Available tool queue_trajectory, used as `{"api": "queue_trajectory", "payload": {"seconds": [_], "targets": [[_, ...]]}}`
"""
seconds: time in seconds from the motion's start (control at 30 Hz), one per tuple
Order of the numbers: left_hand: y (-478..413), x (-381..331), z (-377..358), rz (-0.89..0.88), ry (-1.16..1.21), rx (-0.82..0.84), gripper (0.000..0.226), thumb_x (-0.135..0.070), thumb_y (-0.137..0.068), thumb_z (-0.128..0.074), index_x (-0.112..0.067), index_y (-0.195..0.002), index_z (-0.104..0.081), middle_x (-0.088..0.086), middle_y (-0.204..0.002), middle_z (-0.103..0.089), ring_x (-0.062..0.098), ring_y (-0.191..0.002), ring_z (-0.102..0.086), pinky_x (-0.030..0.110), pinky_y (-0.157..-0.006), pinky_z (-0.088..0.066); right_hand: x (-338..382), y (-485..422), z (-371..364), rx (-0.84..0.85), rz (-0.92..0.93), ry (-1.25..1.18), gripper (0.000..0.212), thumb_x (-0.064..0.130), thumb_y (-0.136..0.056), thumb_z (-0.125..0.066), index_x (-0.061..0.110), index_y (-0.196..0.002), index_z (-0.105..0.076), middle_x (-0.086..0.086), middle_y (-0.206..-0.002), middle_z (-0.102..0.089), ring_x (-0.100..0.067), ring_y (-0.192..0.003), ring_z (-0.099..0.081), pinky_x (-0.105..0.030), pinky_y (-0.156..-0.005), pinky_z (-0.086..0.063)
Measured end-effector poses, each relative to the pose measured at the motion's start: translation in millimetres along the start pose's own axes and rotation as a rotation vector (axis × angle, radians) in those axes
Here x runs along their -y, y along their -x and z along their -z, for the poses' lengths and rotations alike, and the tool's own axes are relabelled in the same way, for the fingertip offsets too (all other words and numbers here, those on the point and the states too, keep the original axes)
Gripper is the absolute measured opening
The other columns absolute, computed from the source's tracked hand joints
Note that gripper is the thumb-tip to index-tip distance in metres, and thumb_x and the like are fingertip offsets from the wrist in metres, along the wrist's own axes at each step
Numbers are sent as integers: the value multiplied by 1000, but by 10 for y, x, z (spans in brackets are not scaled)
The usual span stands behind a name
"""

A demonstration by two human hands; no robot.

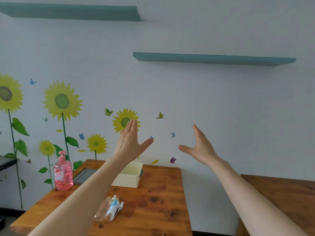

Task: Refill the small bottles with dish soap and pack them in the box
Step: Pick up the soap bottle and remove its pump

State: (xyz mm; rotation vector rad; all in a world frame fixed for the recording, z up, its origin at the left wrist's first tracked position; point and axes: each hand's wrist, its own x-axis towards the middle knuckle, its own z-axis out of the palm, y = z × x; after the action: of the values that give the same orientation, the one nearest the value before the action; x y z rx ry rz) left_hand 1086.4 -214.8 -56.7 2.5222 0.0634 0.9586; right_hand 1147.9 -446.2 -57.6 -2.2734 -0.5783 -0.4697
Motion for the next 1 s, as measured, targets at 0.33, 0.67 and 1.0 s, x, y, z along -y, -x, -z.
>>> {"api": "queue_trajectory", "payload": {"seconds": [0.33,0.67,1.0], "targets": [[-635,405,-470,47,-17,-2,93,-56,-82,-53,-12,-147,-3,3,-156,-3,18,-143,-2,34,-114,-5,-272,-868,-517,60,38,10,98,41,-79,-68,16,-149,-4,3,-157,-10,-13,-142,-17,-21,-96,-29],[-1283,478,-1001,63,-35,-35,93,-55,-83,-53,-12,-147,-2,3,-156,0,16,-143,0,34,-114,-3,-730,-1821,-686,50,68,-34,98,40,-79,-69,14,-149,-6,1,-157,-11,-13,-143,-12,-25,-109,-15],[-1604,694,-1330,129,-55,-44,94,-57,-81,-53,-11,-147,-2,4,-156,-2,17,-143,-2,33,-114,-4,-815,-2300,-1229,182,96,-77,97,40,-80,-67,13,-149,-4,-1,-157,-10,-14,-143,-12,-29,-112,-16]]}}
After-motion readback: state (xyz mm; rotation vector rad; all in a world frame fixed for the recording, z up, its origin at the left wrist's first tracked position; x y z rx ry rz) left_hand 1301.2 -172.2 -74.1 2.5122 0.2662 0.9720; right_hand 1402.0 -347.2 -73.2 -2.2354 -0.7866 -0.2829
